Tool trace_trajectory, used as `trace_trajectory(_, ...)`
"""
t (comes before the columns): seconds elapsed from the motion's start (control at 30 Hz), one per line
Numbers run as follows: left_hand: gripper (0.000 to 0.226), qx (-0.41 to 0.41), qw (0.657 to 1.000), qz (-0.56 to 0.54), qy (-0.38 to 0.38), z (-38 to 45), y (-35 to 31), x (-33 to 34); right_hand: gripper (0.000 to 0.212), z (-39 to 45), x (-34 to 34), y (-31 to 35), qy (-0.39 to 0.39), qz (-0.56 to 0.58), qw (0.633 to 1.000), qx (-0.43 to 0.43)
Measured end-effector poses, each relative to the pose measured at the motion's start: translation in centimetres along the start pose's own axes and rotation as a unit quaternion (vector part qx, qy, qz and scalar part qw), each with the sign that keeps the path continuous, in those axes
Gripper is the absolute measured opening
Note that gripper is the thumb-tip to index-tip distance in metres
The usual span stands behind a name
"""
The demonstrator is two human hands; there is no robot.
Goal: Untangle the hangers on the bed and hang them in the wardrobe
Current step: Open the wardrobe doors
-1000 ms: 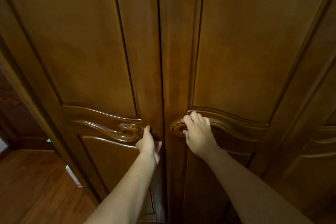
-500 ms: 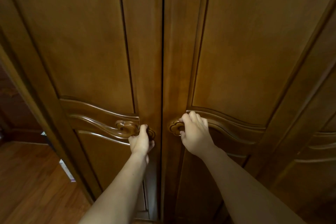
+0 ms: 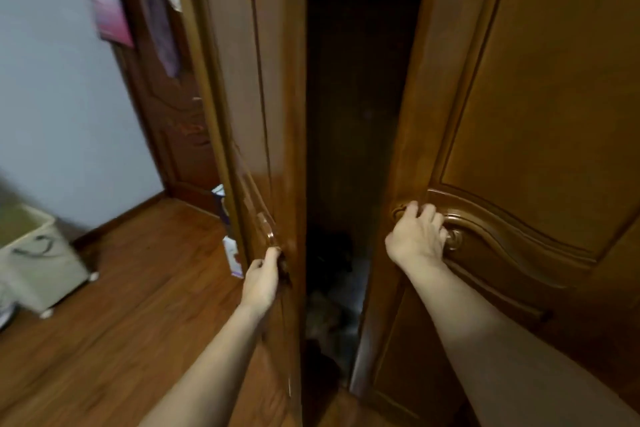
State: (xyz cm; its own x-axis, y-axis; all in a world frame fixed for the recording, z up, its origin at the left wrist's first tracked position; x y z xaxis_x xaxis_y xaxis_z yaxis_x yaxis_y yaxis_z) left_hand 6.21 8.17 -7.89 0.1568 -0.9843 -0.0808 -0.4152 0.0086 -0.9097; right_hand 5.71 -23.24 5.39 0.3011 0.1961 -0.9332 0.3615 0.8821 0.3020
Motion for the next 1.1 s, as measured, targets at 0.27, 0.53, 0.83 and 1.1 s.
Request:
trace_trajectory(0.27, 0.039, 0.009, 0.983, 0.069, -0.169, -4.1, -0.9, -17.3, 0.059, -7.5, 6.4, 9.3, 0.166, 0.022, 0.980, -0.107)
trace_trajectory(0.53, 0.039, 0.091, 0.939, 0.101, -0.316, -7.0, -4.6, -23.2, 0.048, -10.3, 8.6, 17.7, 0.216, 0.036, 0.956, -0.193)
trace_trajectory(0.83, 0.023, 0.090, 0.921, 0.249, -0.285, -0.7, -9.1, -33.6, 0.048, -11.1, 12.0, 25.9, 0.233, 0.044, 0.948, -0.214)
trace_trajectory(1.1, 0.024, 0.125, 0.919, 0.264, -0.264, 2.5, -9.8, -36.5, 0.044, -9.7, 13.7, 30.2, 0.215, 0.049, 0.953, -0.207)
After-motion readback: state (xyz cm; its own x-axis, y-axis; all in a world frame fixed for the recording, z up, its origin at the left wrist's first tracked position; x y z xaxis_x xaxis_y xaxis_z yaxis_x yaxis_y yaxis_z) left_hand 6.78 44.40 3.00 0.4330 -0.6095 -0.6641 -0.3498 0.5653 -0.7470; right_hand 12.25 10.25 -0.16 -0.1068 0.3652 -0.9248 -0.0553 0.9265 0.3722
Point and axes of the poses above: each hand's wrist, its own z-axis towards the middle knuckle, its own x-axis out of the palm, y = z × x, the point moved 9 cm from there along z, towards the middle knuckle, and after that the axes turned 2 degrees about -x, right-handed, at the moved point
